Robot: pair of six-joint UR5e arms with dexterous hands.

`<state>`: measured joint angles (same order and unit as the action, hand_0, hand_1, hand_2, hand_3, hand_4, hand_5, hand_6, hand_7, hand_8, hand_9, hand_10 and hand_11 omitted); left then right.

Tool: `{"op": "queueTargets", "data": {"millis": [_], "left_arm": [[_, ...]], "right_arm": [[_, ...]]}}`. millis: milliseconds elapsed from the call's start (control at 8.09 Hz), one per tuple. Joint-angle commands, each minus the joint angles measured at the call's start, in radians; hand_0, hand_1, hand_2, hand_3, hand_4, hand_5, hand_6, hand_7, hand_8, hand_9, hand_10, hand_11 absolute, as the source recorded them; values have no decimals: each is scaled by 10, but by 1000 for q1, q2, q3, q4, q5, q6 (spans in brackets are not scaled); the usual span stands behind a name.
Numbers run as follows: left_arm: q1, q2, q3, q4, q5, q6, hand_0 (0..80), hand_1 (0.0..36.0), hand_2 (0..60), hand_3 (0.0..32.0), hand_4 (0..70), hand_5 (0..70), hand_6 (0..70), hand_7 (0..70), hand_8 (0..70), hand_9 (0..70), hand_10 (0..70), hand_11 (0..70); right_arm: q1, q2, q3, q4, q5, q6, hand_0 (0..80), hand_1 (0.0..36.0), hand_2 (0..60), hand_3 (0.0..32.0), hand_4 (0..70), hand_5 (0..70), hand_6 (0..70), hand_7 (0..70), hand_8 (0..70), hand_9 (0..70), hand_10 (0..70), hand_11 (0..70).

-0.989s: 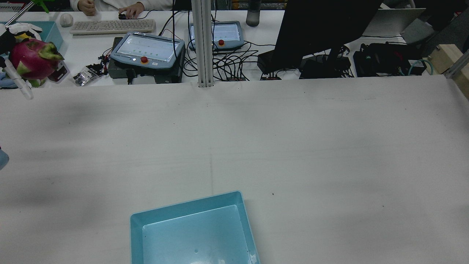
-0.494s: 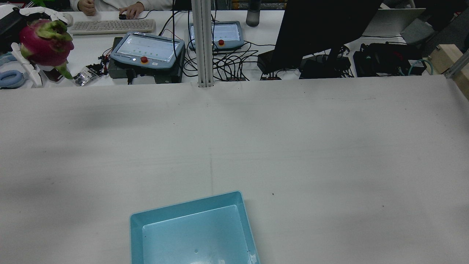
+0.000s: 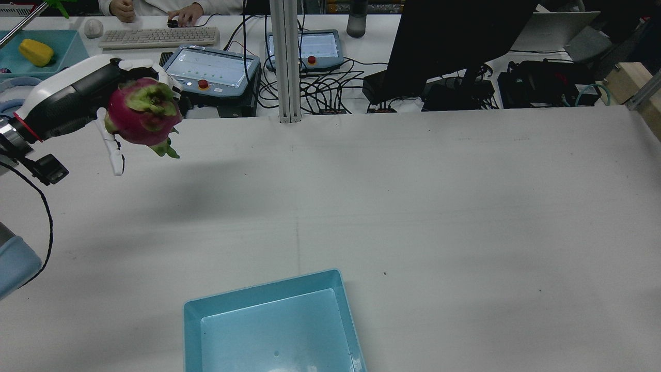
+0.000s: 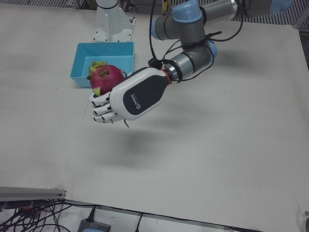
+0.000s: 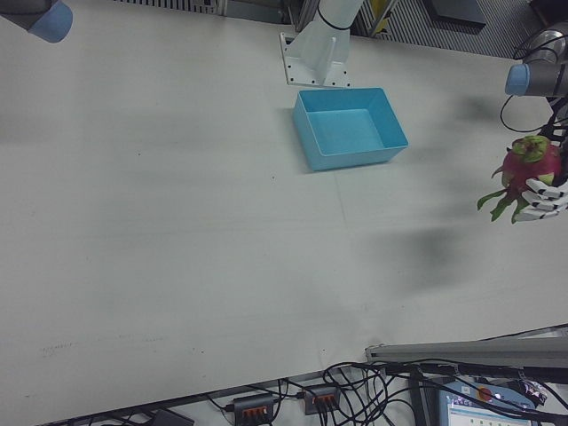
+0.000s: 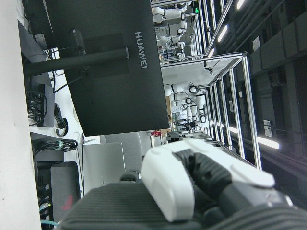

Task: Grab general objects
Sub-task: 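Carry the dragon fruit over the light-blue tray with the left hand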

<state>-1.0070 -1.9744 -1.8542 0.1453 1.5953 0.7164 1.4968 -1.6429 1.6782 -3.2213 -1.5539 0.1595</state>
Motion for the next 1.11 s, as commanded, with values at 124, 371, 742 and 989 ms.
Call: {"op": "queueTargets", "data": {"millis": [124,371,742,989], "left_arm": [[221,-72,-131,135,12,-5,477,348,600,0,378,700,295,592,204,338,106,170],[360,-115,-160,196,8,6,494,360,600,0,395,700,324,611,197,323,106,172],[435,-118,-160,209,12,8,515,360,600,0,391,700,339,610,199,321,107,176],[484,-115,-158,214,21,8,516,360,600,0,386,700,338,601,197,317,107,176]], "right_arm": [[-1,-2,0,0,0,0,0,0,0,0,0,0,0,0,0,0,0,0],[0,-2,0,0,0,0,0,0,0,0,0,0,0,0,0,0,0,0],[0,0,0,0,0,0,0,0,0,0,0,0,0,0,0,0,0,0],[-1,-2,0,0,0,0,0,0,0,0,0,0,0,0,0,0,0,0]]}}
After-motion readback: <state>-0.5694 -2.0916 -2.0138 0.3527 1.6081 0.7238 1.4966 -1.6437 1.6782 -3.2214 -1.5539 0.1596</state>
